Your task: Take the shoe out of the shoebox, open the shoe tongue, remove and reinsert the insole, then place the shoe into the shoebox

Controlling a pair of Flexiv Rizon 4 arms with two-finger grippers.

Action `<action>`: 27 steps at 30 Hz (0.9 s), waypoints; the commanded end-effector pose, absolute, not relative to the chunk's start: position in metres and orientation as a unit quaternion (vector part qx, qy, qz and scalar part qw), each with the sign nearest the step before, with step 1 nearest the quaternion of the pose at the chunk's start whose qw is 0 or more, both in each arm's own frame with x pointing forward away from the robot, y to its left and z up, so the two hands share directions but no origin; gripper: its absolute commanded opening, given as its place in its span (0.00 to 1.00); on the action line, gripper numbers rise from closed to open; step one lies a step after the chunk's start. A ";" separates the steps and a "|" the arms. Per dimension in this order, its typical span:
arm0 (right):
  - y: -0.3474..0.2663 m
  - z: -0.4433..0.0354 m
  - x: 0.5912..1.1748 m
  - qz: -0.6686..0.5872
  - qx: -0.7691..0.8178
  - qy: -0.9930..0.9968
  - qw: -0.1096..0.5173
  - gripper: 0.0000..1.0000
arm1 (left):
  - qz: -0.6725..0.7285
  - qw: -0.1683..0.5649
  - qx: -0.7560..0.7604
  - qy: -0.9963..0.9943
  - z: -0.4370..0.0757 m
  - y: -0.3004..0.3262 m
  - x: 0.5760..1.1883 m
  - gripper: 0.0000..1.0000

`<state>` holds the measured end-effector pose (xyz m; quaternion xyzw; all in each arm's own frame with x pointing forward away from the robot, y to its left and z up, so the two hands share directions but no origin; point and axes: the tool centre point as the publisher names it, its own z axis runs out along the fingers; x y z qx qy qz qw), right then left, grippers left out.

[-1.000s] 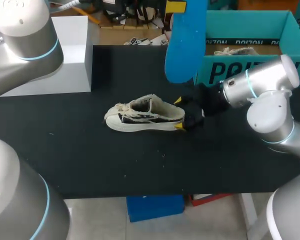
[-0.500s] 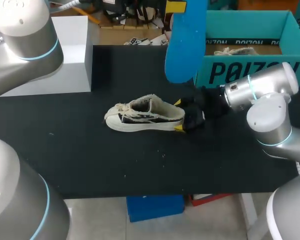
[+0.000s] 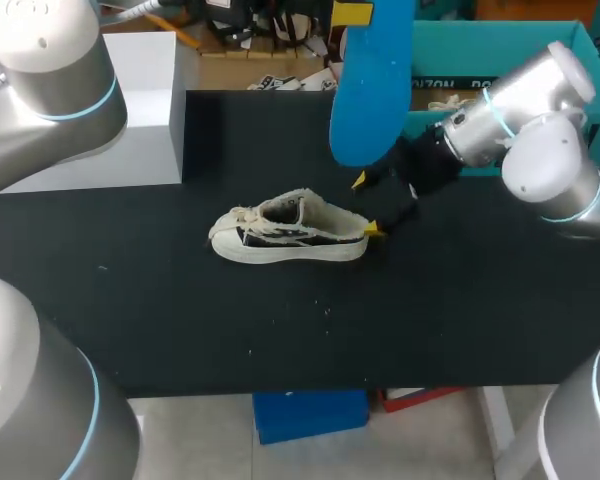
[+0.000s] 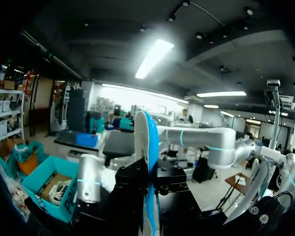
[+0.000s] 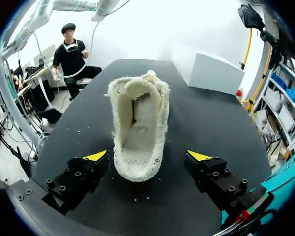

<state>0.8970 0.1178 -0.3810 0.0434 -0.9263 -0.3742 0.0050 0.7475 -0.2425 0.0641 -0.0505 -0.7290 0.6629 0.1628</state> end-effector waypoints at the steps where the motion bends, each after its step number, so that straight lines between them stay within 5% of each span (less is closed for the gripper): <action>1: 0.117 -0.358 0.904 -0.254 0.051 -0.966 0.007 1.00 | 0.664 0.161 -0.051 -0.729 0.064 -0.244 0.748 0.00; 11: 0.127 -0.349 0.919 -0.126 0.052 -0.988 -0.071 1.00 | 0.664 0.161 -0.051 -0.729 0.064 -0.244 0.748 0.00; 27: 0.157 -0.352 0.939 -0.082 0.096 -0.990 -0.055 1.00 | 0.664 0.161 -0.051 -0.729 0.064 -0.244 0.748 0.00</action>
